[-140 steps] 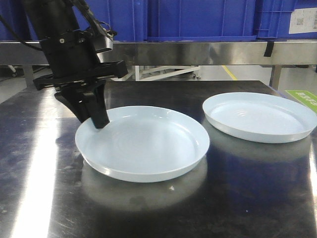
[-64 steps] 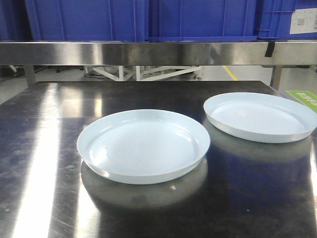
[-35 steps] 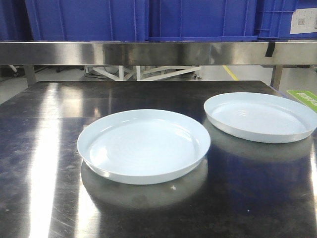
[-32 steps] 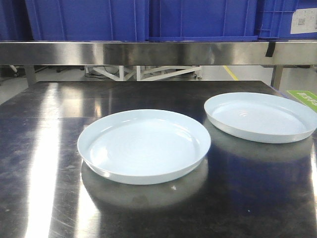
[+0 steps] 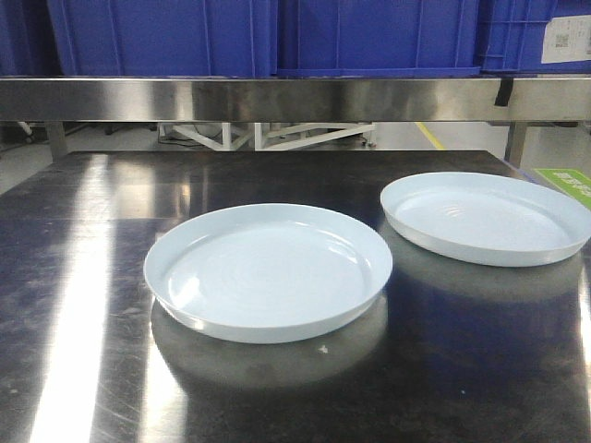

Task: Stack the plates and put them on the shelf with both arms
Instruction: 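Move the right gripper to grasp the rim of the other plate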

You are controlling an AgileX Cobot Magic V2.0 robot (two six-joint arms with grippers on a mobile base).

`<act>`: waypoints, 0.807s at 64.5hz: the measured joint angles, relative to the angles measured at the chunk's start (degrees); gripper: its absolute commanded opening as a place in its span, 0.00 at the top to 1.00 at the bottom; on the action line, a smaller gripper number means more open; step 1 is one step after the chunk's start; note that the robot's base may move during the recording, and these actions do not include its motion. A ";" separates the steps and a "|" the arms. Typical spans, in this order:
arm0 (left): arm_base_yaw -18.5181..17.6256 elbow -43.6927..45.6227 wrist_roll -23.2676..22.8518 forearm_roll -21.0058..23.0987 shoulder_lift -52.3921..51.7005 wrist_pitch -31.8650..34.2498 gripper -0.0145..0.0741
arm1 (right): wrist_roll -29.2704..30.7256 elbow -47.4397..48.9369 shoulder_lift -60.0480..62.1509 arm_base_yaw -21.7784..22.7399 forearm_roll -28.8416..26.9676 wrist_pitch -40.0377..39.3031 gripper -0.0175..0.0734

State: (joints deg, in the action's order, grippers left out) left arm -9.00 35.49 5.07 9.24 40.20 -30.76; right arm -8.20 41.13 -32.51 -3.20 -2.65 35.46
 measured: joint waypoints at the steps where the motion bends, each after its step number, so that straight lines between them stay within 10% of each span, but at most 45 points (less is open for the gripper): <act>1: 0.00 0.00 0.00 0.00 0.00 0.00 0.73 | 0.00 1.08 -1.33 0.00 0.00 0.62 0.75; 23: 0.00 0.00 0.00 0.10 0.00 0.08 0.73 | 2.61 21.21 -32.99 0.00 0.00 16.77 0.73; 52: 0.00 0.00 0.00 0.20 0.00 0.13 0.73 | 8.20 29.75 -52.12 0.00 0.00 18.38 0.30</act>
State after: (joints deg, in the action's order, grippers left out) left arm -9.00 35.49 5.07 9.45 40.20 -30.64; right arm 0.00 70.88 -84.63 -3.20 -2.65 53.85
